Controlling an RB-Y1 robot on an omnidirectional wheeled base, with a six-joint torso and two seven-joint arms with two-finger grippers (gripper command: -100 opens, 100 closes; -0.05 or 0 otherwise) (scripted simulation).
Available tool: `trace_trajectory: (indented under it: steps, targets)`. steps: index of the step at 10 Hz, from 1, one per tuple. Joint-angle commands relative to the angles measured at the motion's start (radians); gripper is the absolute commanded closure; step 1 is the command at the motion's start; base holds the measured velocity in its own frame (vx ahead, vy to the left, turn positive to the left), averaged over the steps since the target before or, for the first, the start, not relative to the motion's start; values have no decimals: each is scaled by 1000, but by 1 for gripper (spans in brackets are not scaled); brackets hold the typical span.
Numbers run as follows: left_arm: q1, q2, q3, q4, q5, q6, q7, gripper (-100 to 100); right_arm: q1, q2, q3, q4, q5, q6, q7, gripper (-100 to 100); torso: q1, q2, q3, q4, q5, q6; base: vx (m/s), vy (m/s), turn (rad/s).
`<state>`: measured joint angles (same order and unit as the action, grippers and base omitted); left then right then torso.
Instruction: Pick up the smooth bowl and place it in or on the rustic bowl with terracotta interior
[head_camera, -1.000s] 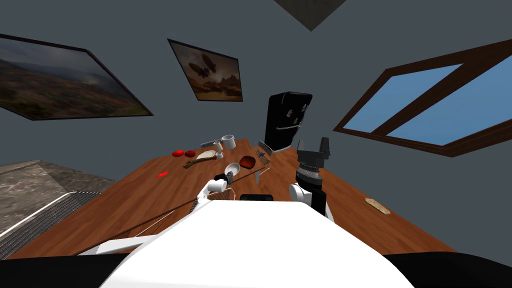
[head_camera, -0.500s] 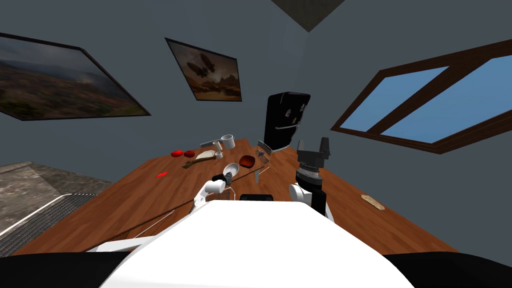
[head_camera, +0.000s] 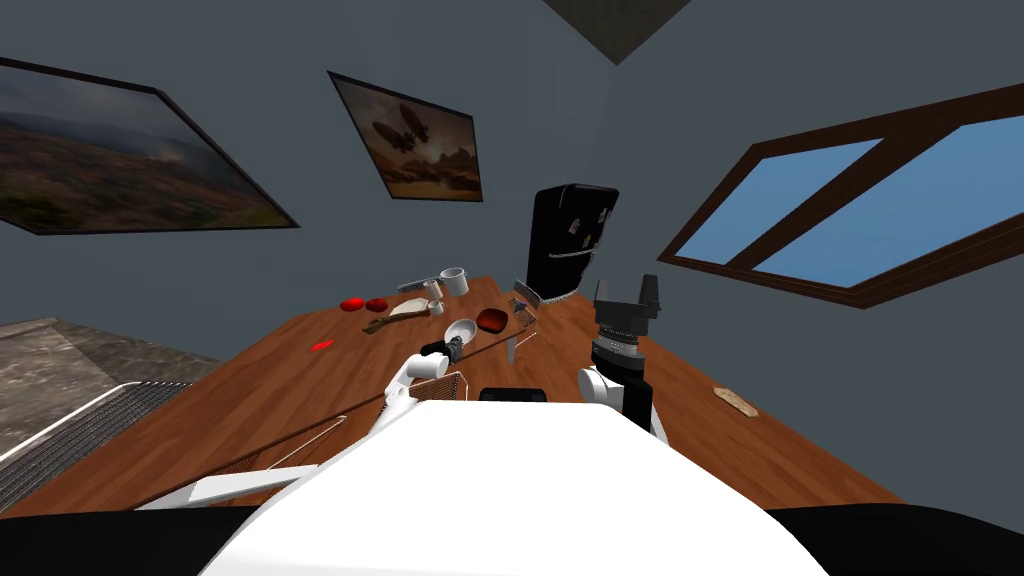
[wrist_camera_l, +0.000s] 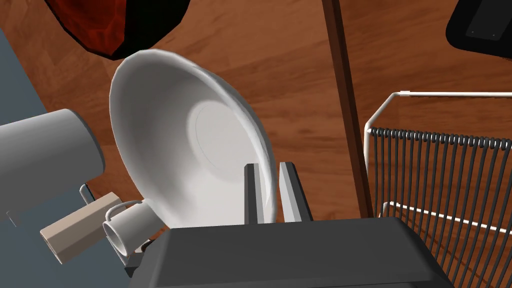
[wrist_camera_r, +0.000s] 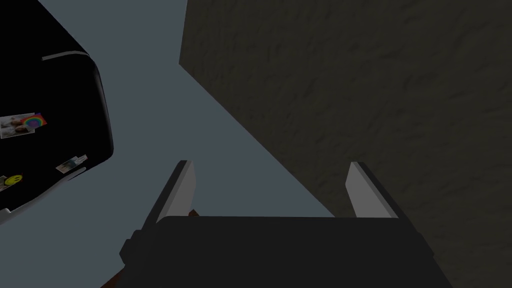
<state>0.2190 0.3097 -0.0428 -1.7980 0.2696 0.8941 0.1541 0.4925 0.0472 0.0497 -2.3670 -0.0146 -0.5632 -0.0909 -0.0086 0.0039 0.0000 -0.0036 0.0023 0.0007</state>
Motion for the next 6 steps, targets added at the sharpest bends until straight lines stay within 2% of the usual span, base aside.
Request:
trace_trajectory:
  steps: [1,4,6]
  targets:
    - [-5,10,7,-28,3,10,-2,100,0,0,0,0,0,0,0,0,0,0,0,0,0,0,-63,-100,-19]
    - [-30,57,38,-98,22,52,-11,100,0,0,0,0,0,0,0,0,-7,2,1,1,-1,2,-78,-163,-54]
    - [-39,77,50,-126,29,71,-15,100,0,0,0,0,0,0,0,0,-8,0,1,1,-1,4,-69,-150,-42]
